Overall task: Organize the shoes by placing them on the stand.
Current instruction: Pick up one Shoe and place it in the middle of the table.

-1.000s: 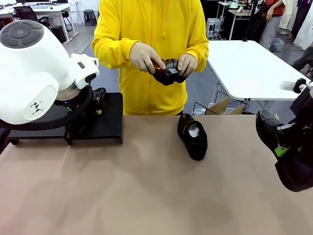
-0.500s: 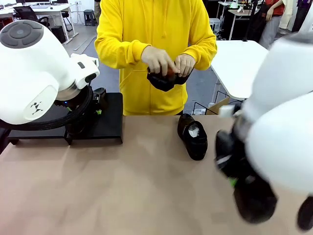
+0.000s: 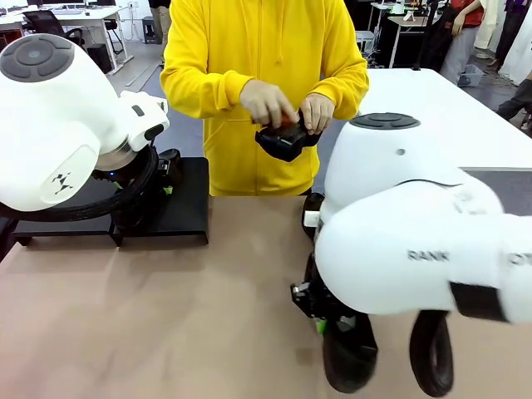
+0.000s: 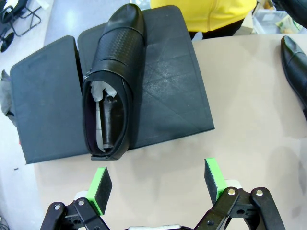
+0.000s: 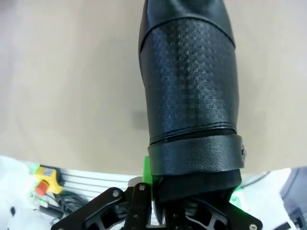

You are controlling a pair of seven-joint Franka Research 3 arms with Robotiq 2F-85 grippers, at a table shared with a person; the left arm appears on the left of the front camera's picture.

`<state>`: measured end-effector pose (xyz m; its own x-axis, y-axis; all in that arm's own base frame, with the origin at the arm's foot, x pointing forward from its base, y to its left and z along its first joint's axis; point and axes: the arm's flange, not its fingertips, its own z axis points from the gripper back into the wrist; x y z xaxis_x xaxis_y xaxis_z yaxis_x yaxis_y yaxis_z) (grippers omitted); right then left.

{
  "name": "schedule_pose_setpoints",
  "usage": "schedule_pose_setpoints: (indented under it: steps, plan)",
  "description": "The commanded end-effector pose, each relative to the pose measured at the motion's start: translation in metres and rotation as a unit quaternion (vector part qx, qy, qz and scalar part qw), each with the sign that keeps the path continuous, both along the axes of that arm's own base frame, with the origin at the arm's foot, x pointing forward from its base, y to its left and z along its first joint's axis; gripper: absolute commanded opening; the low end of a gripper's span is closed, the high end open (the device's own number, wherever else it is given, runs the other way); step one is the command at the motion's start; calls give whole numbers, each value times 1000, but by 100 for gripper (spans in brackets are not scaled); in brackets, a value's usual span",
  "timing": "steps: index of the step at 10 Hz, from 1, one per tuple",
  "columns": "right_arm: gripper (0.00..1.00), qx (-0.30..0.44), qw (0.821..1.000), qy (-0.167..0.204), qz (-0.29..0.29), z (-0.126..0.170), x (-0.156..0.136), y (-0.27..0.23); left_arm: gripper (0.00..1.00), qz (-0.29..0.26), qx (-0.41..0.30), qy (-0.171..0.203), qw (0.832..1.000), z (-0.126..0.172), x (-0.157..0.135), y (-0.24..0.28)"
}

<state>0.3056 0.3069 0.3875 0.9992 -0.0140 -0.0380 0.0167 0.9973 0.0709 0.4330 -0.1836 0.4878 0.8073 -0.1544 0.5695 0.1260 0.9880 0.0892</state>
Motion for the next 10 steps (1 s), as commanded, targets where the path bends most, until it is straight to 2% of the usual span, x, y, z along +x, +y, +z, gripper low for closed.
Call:
schedule_pose_setpoints:
  steps: [1, 3, 5, 6, 8, 10]
  plan:
    - [0, 9, 1000, -3, -12, -12, 23, 26, 100, 10, 5, -6, 1000, 1, 2, -2]
    - [0, 14, 1000, 19, 4, -32, 29, 45, 100, 10, 5, -6, 1000, 1, 2, -2]
    - [0, 15, 1000, 12, 9, -36, 31, 55, 100, 10, 5, -6, 1000, 1, 2, -2]
    - [11, 18, 1000, 11, 4, -35, 32, 54, 100, 10, 5, -6, 1000, 1, 2, -2]
    - [47, 23, 1000, 10, -9, -32, 32, 50, 100, 10, 5, -6, 1000, 1, 2, -2]
    - [84, 42, 999, 5, -3, -11, 21, 42, 100, 10, 5, -6, 1000, 1, 2, -2]
